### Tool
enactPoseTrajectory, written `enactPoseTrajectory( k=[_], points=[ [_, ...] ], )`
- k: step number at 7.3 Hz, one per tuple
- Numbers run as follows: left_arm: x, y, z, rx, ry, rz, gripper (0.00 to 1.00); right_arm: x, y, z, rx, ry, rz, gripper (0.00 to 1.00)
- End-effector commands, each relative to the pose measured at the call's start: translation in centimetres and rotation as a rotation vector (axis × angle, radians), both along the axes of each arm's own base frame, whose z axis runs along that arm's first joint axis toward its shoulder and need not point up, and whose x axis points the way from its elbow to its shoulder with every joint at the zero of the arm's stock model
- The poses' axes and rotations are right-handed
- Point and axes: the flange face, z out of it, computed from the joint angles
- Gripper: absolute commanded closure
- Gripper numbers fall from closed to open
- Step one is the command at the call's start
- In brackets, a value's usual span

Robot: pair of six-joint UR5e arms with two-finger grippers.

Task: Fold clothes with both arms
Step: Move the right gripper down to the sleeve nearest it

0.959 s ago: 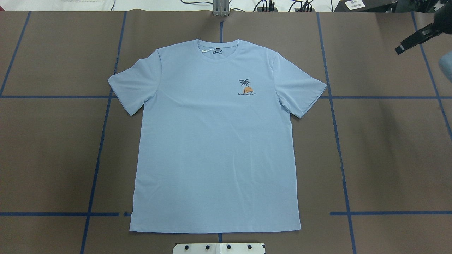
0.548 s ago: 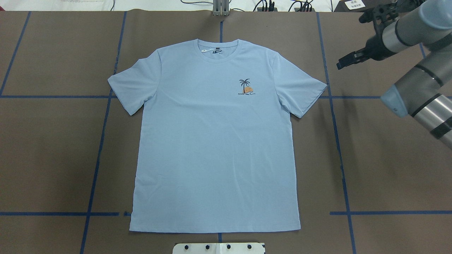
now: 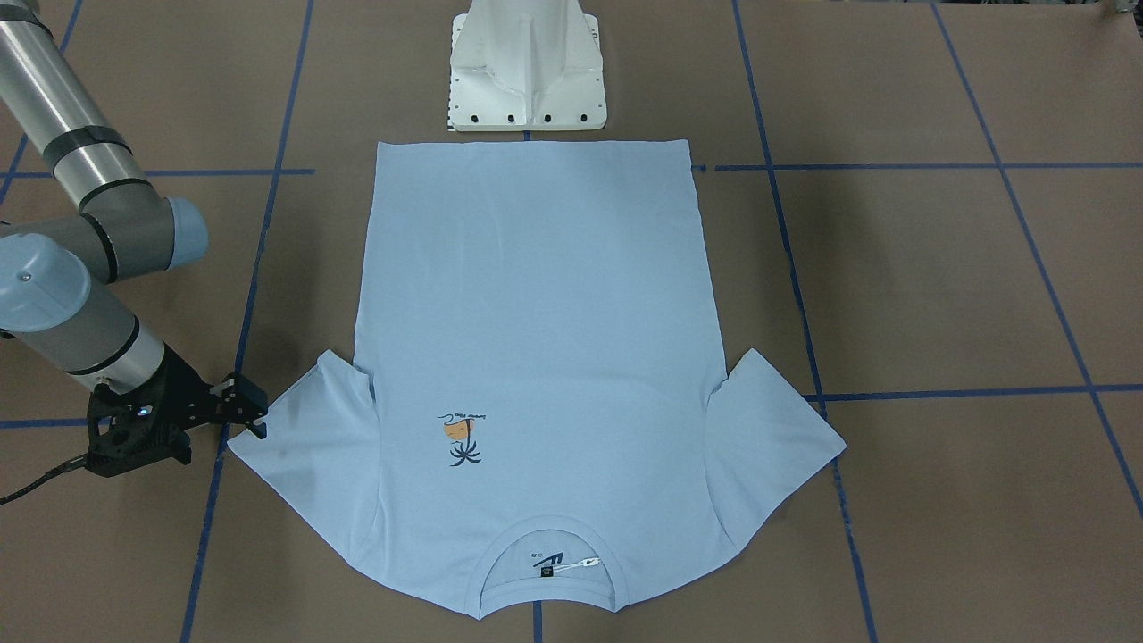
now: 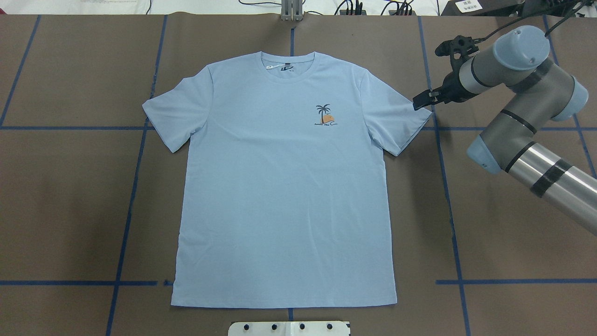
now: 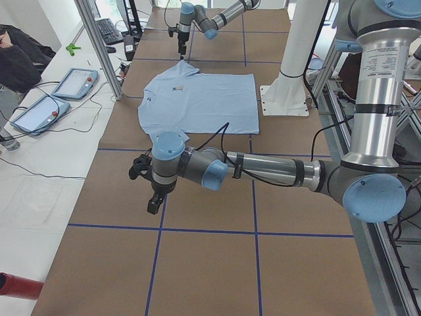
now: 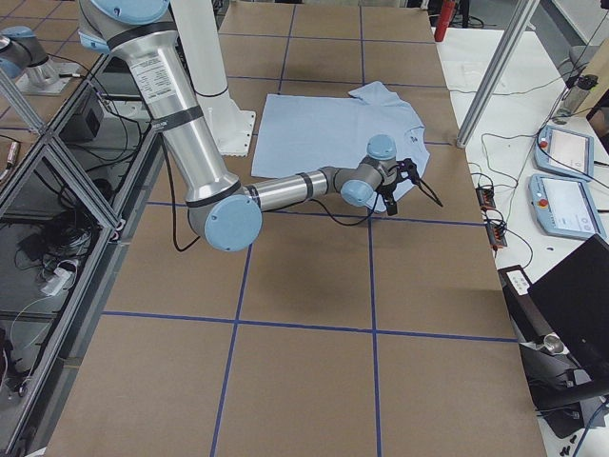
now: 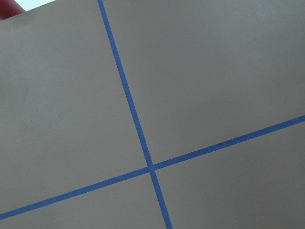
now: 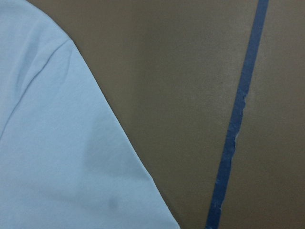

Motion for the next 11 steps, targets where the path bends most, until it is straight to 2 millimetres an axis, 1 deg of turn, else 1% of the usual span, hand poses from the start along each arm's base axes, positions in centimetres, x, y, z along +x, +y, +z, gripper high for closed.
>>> enactPoseTrajectory(
  k=[1, 2, 3, 4, 5, 6, 7, 9, 10, 11],
  points=[
    [0.0, 0.0, 0.2, -0.001, 0.000, 0.000, 0.00, -1.7, 0.2, 0.8, -0.017, 0.016, -0.017, 0.11],
    [0.0, 0.0, 0.2, 0.000, 0.000, 0.001, 0.00, -1.8, 0.2, 1.2, -0.023, 0.020, -0.021, 0.13],
    [0.0, 0.0, 0.2, 0.000, 0.000, 0.002, 0.00, -1.8, 0.2, 1.4, -0.019, 0.023, -0.025, 0.24],
    [0.0, 0.0, 0.2, 0.000, 0.000, 0.002, 0.00, -1.9, 0.0, 0.8, -0.014, 0.019, -0.026, 0.44],
    [0.0, 0.0, 0.3, -0.002, -0.001, 0.002, 0.00, -2.1, -0.1, 0.5, -0.013, 0.017, -0.028, 0.71],
    [0.0, 0.0, 0.2, 0.000, 0.000, 0.002, 0.00, -2.0, -0.2, 0.5, -0.013, 0.018, -0.028, 0.90],
    [0.0, 0.0, 0.2, 0.000, 0.000, 0.002, 0.00, -2.0, -0.2, 0.5, -0.015, 0.019, -0.028, 1.00],
    [0.0, -0.1, 0.3, -0.004, 0.000, 0.000, 0.00, -2.0, -0.2, 0.3, -0.012, 0.016, -0.029, 1.00],
    [0.0, -0.1, 0.3, -0.003, 0.000, 0.000, 0.00, -2.0, -0.1, -0.2, -0.009, 0.006, -0.028, 1.00],
    [0.0, -0.1, 0.3, -0.003, 0.000, 0.000, 0.00, -2.3, -0.4, -2.1, 0.010, -0.012, -0.025, 1.00]
  ],
)
